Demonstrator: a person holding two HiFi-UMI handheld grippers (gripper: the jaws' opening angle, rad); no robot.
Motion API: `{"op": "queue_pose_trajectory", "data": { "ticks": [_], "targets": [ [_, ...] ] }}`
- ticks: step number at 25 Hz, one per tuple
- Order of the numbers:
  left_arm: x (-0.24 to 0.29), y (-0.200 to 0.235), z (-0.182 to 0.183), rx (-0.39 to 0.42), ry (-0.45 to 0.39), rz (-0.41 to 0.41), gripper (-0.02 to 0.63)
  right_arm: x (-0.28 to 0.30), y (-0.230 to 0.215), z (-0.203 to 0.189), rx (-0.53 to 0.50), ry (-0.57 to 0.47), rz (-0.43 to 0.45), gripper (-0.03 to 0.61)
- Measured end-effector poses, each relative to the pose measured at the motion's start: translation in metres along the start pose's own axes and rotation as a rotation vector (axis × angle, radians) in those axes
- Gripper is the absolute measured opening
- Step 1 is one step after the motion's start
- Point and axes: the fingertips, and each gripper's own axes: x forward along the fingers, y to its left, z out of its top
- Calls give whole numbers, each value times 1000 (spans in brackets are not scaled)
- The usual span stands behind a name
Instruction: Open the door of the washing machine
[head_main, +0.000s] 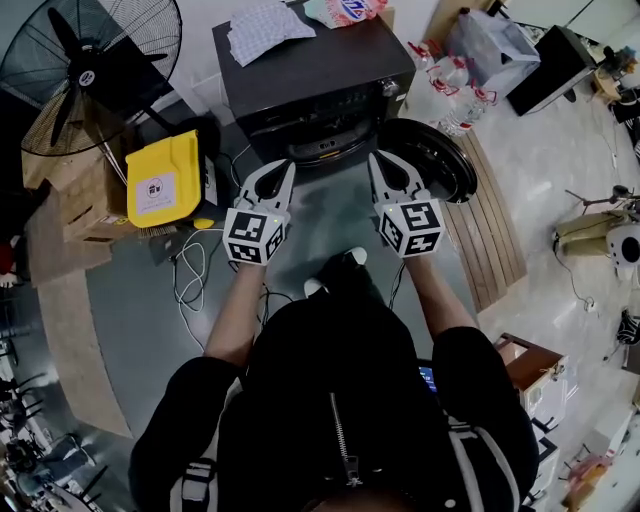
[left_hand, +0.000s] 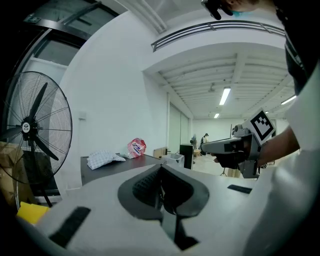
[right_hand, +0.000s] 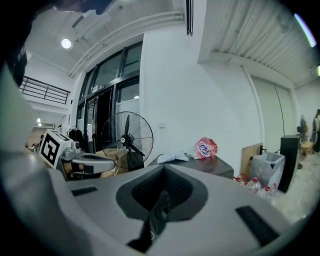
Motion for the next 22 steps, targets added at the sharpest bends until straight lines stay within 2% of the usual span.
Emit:
{"op": "queue_pose_trajectory", "data": {
  "ticks": [22],
  "targets": [
    [-2, -12, -2, 3, 8, -15, 6, -10, 6, -5, 0, 9, 9, -9]
  ]
}}
